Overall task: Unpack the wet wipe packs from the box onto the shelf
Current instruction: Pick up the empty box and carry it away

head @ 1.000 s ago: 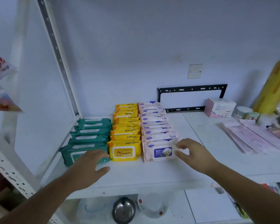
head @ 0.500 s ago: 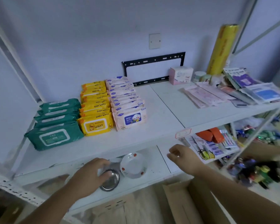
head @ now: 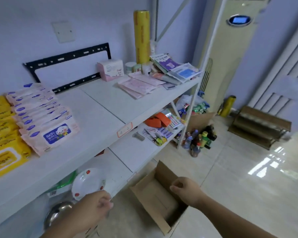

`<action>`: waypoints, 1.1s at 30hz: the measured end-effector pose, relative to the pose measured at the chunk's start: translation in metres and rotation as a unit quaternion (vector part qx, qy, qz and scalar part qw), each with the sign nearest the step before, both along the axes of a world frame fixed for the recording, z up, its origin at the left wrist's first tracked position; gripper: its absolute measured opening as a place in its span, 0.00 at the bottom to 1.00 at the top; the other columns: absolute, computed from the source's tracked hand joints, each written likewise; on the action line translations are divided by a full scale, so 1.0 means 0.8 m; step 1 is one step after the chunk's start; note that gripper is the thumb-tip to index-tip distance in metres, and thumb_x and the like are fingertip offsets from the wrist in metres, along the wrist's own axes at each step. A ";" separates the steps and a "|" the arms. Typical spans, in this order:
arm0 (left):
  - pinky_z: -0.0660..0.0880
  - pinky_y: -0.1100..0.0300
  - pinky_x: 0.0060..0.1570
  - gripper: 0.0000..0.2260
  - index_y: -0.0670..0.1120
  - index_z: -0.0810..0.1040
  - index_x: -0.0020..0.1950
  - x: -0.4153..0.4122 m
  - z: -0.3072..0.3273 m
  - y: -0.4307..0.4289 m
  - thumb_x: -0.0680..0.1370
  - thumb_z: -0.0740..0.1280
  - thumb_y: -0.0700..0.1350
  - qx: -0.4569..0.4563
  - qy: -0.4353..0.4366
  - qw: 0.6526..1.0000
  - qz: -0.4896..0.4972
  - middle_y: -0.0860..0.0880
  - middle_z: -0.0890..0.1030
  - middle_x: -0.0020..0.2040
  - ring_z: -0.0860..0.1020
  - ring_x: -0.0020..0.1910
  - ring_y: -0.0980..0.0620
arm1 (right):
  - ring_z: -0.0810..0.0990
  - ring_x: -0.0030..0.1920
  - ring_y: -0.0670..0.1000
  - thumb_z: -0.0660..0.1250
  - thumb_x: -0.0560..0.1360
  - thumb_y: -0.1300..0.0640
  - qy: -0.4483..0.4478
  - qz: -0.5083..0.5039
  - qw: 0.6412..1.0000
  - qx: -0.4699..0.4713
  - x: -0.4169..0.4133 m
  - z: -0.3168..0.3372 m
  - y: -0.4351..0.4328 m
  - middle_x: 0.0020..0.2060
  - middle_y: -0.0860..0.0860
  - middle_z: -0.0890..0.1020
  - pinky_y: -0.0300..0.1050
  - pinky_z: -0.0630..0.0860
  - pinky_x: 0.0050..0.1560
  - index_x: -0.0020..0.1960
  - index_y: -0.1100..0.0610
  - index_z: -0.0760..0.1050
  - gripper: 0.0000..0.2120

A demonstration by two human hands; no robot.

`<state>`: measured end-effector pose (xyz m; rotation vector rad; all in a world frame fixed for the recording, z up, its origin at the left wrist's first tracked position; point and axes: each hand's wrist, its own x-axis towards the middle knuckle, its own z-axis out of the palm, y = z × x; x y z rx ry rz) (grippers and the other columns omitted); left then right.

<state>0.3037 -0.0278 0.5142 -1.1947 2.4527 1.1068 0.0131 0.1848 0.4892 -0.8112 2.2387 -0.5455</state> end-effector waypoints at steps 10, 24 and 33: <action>0.78 0.62 0.55 0.05 0.58 0.80 0.49 -0.200 0.014 -0.005 0.74 0.70 0.54 -0.013 -0.022 0.993 -0.117 0.58 0.83 0.47 0.81 0.47 0.62 | 0.83 0.47 0.50 0.66 0.73 0.44 -0.050 -0.120 0.991 -0.004 -0.101 -0.012 0.060 0.44 0.50 0.86 0.47 0.79 0.49 0.47 0.54 0.81 0.14; 0.78 0.60 0.55 0.09 0.58 0.77 0.55 -0.337 -0.062 -0.035 0.77 0.68 0.57 0.026 -0.088 0.970 -0.226 0.59 0.80 0.53 0.79 0.52 0.62 | 0.70 0.31 0.48 0.66 0.73 0.49 -0.098 -0.236 0.966 0.034 -0.131 -0.090 0.093 0.29 0.47 0.72 0.45 0.66 0.35 0.35 0.52 0.69 0.12; 0.76 0.56 0.55 0.08 0.56 0.76 0.55 -0.402 -0.192 -0.092 0.78 0.68 0.55 0.031 -0.151 0.948 -0.278 0.56 0.80 0.52 0.78 0.52 0.57 | 0.59 0.30 0.52 0.65 0.74 0.51 -0.143 -0.288 0.942 0.100 -0.109 -0.214 0.082 0.27 0.50 0.59 0.46 0.56 0.33 0.30 0.53 0.55 0.22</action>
